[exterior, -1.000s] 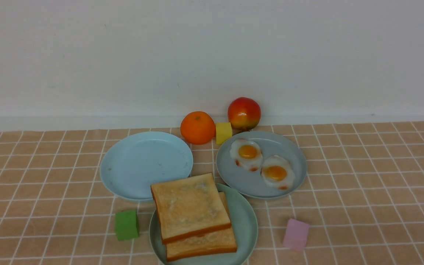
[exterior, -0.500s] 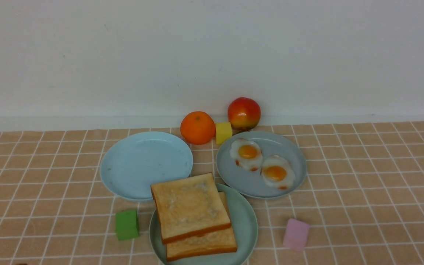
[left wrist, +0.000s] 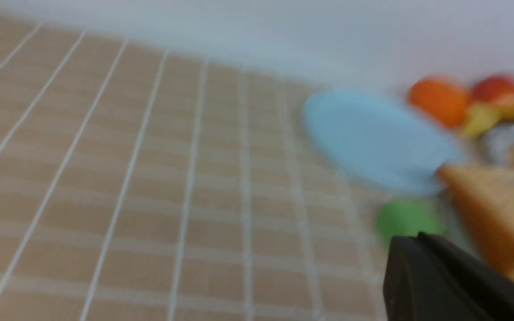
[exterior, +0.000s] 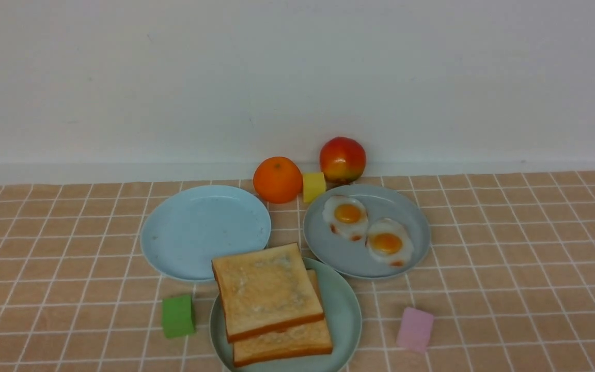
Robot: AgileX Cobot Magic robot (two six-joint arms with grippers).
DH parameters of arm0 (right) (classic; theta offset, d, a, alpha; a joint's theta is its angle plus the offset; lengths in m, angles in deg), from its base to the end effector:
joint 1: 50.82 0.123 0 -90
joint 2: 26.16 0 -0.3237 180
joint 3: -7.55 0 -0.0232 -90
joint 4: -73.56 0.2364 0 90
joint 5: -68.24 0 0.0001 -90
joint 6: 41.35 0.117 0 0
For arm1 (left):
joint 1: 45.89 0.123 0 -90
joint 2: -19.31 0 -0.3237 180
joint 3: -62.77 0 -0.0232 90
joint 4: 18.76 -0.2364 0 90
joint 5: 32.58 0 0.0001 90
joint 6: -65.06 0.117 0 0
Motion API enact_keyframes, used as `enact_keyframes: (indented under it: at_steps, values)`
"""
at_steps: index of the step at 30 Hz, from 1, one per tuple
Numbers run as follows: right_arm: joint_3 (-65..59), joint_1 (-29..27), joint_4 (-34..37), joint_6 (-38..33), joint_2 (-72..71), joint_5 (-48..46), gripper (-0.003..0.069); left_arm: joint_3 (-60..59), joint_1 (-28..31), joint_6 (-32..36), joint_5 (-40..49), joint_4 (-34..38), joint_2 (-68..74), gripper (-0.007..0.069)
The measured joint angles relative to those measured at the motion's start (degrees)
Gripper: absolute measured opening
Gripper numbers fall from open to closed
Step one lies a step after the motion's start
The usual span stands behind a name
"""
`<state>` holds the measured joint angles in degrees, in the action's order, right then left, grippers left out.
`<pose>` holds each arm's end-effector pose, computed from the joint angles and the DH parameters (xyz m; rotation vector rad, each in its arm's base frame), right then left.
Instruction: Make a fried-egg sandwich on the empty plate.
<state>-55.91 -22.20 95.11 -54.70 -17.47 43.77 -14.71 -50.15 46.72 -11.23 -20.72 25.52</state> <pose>0.0030 0.0219 0.2561 -0.4410 1.6339 0.5882 0.0236 -0.0003 0.1766 -0.2051 1.8285 -0.2431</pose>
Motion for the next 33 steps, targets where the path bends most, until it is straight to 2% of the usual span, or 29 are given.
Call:
enact_keyframes:
  at_steps: [5,14,33]
  values:
    - [0.0,0.0,0.0,0.0,0.0,-0.1,0.0096,-2.4,0.2,1.6,0.8,-2.7,0.0,-0.0008]
    - [0.0,0.0,0.0,0.0,0.0,-0.1,0.0104,-2.4,0.8,11.5,0.6,-3.3,0.0,-0.0001]
    - [0.0,0.0,0.0,0.0,0.0,-0.1,0.0126,-2.4,0.8,12.0,0.3,-8.3,0.0,0.0010]
